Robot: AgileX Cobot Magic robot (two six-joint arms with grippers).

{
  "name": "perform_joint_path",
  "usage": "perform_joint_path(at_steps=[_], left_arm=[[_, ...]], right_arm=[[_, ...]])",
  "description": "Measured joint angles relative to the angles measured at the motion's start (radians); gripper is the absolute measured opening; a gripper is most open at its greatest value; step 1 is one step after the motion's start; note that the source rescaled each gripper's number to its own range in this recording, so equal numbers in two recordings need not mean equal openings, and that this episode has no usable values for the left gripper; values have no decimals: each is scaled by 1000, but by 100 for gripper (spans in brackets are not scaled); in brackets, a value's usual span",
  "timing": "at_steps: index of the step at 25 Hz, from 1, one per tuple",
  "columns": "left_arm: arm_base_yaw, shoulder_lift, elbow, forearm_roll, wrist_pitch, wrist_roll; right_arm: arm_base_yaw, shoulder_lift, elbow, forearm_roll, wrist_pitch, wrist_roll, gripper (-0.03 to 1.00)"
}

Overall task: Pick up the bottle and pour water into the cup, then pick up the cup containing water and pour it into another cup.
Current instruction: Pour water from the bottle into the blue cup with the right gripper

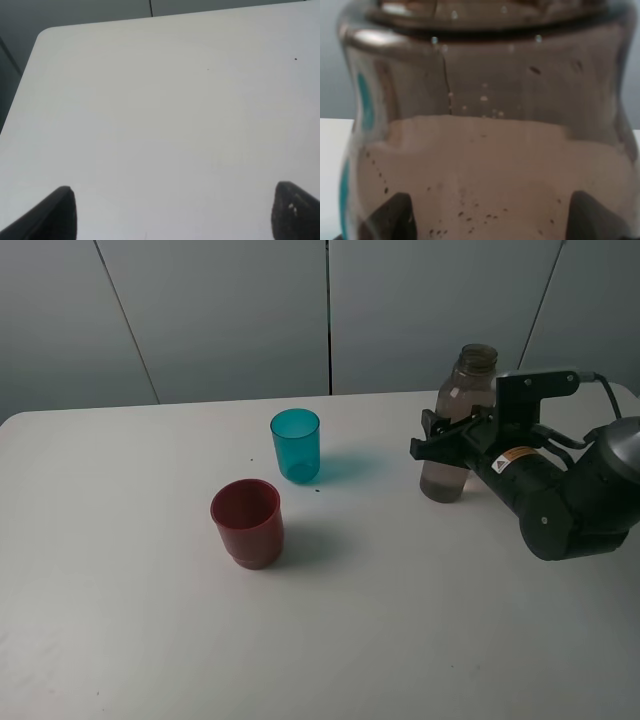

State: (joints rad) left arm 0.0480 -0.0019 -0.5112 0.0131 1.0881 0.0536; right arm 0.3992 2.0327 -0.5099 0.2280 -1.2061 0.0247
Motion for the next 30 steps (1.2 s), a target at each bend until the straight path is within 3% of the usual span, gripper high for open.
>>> perform_joint_path(at_steps=[7,14,16,21,30], left_arm=[[0,0,0,0,0,0],[0,0,0,0,0,0],[0,0,0,0,0,0],[0,0,0,0,0,0],[0,0,0,0,0,0]], right_arm=[[0,-2,0,-6,5,-4,2],[0,-145,2,-57,122,-61,1],[0,-217,-11,-57,239,-153,1],[2,-358,-96,-53,642,-389,1],[31,-388,-275,-53,952,-506,0]])
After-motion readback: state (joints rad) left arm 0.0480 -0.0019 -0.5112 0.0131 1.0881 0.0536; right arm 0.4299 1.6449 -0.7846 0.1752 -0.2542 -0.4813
